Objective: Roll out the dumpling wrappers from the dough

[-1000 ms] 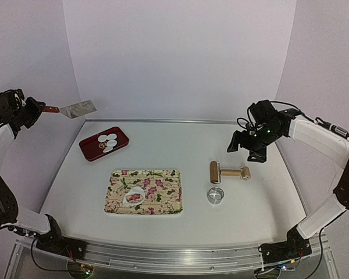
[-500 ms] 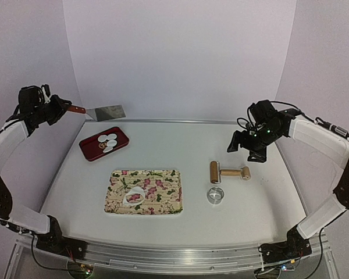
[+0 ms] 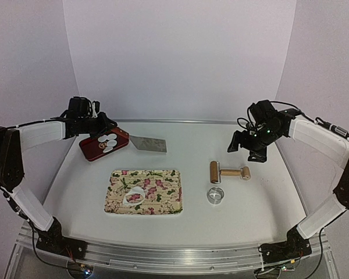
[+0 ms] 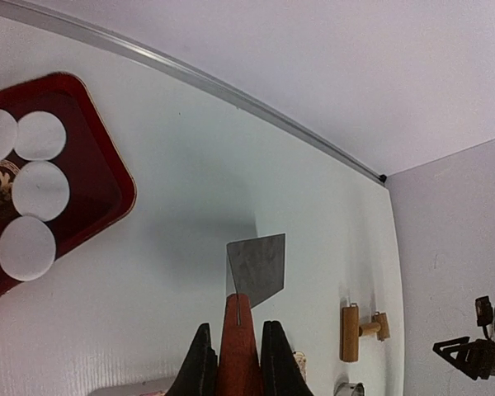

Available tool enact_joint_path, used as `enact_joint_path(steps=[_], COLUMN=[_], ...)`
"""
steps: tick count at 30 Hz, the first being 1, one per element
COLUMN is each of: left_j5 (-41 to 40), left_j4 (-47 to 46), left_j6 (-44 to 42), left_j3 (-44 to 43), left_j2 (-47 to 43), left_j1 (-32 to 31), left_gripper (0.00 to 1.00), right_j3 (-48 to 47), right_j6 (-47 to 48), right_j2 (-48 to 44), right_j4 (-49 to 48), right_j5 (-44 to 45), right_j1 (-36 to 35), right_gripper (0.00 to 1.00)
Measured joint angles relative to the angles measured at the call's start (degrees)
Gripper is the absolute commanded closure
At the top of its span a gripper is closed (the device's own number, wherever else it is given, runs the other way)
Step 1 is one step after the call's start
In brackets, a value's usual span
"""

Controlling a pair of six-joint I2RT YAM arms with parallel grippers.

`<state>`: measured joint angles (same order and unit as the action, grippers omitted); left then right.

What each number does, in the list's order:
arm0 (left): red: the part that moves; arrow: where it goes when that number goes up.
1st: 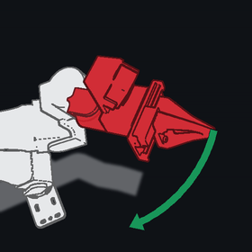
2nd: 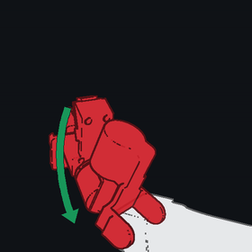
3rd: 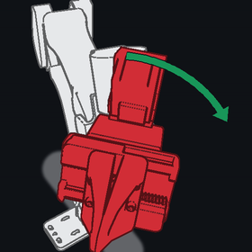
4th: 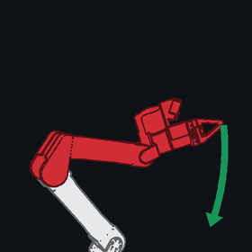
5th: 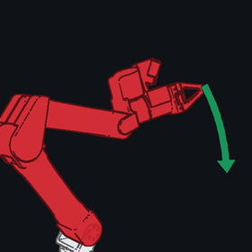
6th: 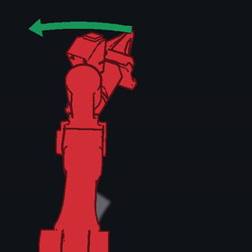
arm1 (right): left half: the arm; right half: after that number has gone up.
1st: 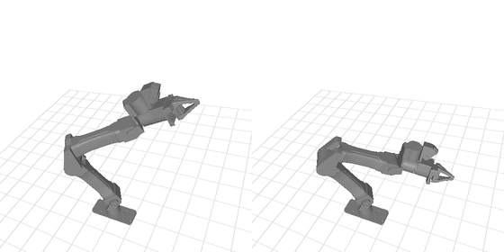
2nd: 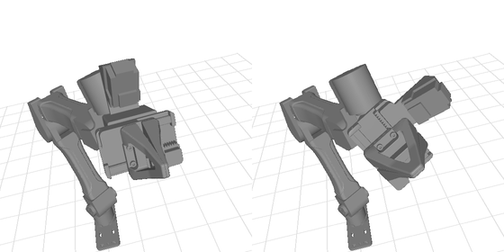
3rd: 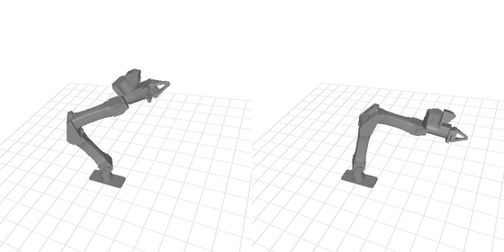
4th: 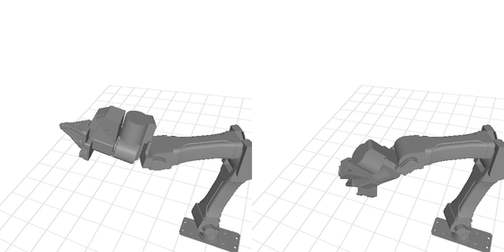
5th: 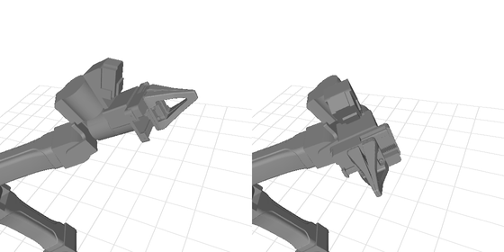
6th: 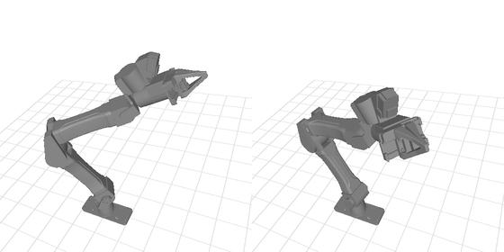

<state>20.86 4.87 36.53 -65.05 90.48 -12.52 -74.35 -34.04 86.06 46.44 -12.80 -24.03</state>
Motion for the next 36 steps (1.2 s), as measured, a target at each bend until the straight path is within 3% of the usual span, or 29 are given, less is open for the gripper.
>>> enact_joint_path(steps=[6,14,23,36], left_j5=[0.8,2.6,3.0,-0.9], left_j4=[-2.2,-5.5,-5.8,-4.7], left_j6=[1.0,1.9,2.3,0.8], left_j3=[0.2,2.3,5.7,8.0], left_j2=[5.4,7.1,9.2,8.1], left_j1=[-2.1,-2.0,-2.0,-1.8], left_gripper=[1.0,0.79,0.67,0.21], right_j3=[0.0,0.0,0.0,0.2], right_j6=[0.0,0.0,0.1,1.3], right_j2=[0.0,0.0,0.0,1.7], right_j4=[0.0,0.0,0.0,0.0], right_j5=[0.5,1.2,1.4,3.9], right_j1=[0.0,0.0,0.0,0.0], right_gripper=[0.05,0.05,0.05,0.02])
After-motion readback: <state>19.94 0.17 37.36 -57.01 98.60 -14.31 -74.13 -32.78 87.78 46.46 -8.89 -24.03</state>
